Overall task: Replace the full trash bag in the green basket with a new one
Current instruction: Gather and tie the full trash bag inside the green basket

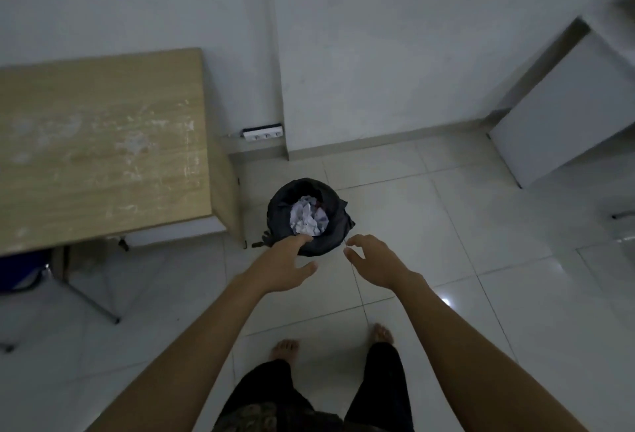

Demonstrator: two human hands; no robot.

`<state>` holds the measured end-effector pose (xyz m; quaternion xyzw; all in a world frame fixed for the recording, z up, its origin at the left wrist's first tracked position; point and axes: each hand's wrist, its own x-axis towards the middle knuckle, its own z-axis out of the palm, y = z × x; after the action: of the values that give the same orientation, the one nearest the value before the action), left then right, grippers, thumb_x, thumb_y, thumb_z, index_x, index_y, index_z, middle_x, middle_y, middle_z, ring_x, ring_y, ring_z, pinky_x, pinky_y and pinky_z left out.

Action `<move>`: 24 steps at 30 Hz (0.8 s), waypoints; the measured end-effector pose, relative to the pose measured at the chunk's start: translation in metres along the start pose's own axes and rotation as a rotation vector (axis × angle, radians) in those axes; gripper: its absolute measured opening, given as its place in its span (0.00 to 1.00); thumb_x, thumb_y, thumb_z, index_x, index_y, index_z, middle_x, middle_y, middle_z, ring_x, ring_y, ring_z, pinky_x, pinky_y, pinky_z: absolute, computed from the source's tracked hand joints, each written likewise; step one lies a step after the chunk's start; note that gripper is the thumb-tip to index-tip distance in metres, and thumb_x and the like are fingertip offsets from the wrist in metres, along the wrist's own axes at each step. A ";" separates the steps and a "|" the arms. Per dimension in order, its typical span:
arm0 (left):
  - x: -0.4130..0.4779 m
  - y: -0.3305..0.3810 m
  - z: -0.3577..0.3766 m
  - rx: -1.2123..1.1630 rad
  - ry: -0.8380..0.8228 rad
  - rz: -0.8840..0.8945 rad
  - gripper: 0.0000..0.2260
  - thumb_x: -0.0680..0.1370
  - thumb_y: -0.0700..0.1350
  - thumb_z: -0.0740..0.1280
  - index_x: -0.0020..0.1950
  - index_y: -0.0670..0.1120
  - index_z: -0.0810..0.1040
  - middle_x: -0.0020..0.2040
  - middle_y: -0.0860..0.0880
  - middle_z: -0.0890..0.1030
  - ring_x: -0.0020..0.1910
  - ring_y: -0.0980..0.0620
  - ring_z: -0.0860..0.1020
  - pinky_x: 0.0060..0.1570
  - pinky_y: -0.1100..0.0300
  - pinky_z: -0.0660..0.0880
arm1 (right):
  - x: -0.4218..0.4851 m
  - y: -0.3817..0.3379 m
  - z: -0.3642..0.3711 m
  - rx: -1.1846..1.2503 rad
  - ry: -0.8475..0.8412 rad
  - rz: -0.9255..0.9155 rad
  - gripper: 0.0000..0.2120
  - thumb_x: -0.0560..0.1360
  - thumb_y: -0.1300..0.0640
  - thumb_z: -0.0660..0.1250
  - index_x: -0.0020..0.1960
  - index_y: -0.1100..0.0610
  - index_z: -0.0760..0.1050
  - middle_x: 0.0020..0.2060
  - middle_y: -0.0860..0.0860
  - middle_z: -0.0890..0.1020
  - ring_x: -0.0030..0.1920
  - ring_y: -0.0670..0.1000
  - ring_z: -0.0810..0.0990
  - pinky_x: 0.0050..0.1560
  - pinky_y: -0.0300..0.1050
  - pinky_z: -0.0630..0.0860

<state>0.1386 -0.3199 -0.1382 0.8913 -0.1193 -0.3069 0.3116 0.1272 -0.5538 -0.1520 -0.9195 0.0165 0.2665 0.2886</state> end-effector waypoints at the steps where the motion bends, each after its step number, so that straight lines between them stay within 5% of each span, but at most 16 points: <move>1: 0.008 0.001 0.005 -0.024 0.019 -0.021 0.30 0.79 0.57 0.65 0.78 0.48 0.62 0.74 0.51 0.67 0.72 0.52 0.67 0.71 0.56 0.66 | 0.012 0.009 -0.002 -0.006 -0.011 -0.021 0.19 0.83 0.47 0.58 0.69 0.57 0.72 0.66 0.56 0.75 0.64 0.57 0.75 0.65 0.54 0.71; 10: 0.122 -0.041 0.083 -0.213 0.205 -0.144 0.22 0.79 0.51 0.67 0.72 0.50 0.69 0.66 0.56 0.73 0.65 0.56 0.72 0.64 0.63 0.67 | 0.145 0.090 0.032 -0.010 -0.101 -0.168 0.13 0.83 0.50 0.60 0.57 0.59 0.76 0.53 0.55 0.80 0.53 0.57 0.78 0.56 0.56 0.76; 16: 0.222 -0.099 0.143 -0.253 0.316 -0.206 0.22 0.79 0.51 0.67 0.72 0.49 0.69 0.68 0.51 0.73 0.67 0.50 0.72 0.63 0.58 0.71 | 0.249 0.139 0.092 -0.087 -0.061 -0.246 0.12 0.83 0.51 0.59 0.41 0.51 0.68 0.39 0.51 0.73 0.41 0.56 0.74 0.43 0.51 0.72; 19: 0.267 -0.138 0.167 -0.205 0.353 -0.179 0.21 0.79 0.50 0.68 0.71 0.48 0.71 0.65 0.50 0.76 0.64 0.49 0.74 0.61 0.56 0.72 | 0.308 0.173 0.127 -0.044 0.016 -0.258 0.10 0.82 0.53 0.61 0.50 0.58 0.76 0.45 0.53 0.80 0.46 0.53 0.78 0.42 0.45 0.71; 24: 0.336 -0.217 0.195 0.017 0.402 -0.074 0.20 0.76 0.55 0.69 0.66 0.48 0.76 0.63 0.51 0.78 0.60 0.49 0.77 0.57 0.51 0.76 | 0.393 0.206 0.179 0.052 0.176 -0.245 0.16 0.82 0.51 0.61 0.67 0.57 0.73 0.69 0.53 0.72 0.66 0.56 0.73 0.64 0.55 0.71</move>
<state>0.2853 -0.3805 -0.5535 0.9410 -0.0245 -0.1330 0.3102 0.3398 -0.5803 -0.5794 -0.9266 -0.0635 0.1471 0.3403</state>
